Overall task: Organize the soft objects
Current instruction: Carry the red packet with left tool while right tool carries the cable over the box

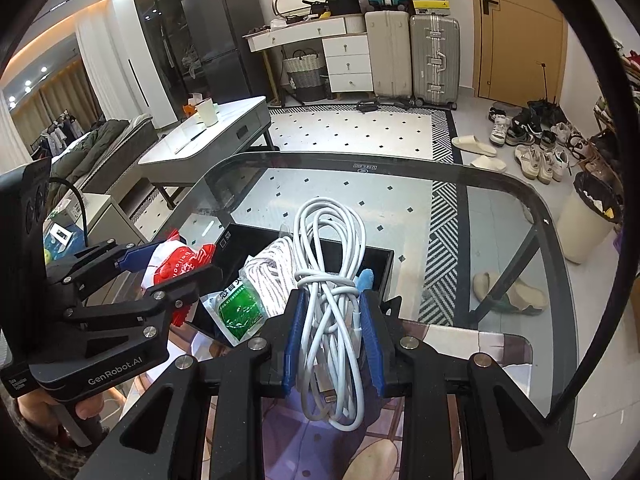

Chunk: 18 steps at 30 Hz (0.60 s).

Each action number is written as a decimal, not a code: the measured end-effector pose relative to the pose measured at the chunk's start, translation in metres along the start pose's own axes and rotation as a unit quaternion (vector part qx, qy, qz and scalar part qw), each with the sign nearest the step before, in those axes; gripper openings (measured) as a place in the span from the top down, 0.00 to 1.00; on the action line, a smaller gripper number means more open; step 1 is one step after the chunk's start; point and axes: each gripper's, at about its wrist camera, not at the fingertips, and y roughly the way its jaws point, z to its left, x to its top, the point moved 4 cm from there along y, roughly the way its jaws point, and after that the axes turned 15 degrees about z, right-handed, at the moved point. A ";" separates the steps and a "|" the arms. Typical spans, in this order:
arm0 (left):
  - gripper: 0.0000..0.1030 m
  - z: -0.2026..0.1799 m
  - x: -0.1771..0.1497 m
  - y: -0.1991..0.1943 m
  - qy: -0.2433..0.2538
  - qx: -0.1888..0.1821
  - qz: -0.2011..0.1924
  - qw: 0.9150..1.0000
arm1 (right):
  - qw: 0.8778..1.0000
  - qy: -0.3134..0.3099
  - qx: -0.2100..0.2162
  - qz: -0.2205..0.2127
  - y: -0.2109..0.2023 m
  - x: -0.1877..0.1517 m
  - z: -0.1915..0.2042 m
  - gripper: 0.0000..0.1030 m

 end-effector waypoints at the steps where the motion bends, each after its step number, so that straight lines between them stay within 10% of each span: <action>1: 0.52 0.001 0.002 0.001 0.000 0.000 0.001 1.000 | 1.000 0.000 0.000 0.000 0.001 0.001 0.000 0.73; 18: 0.52 0.006 0.020 0.028 0.000 -0.004 0.010 1.000 | 1.000 0.003 0.013 0.013 0.023 0.019 -0.002 0.73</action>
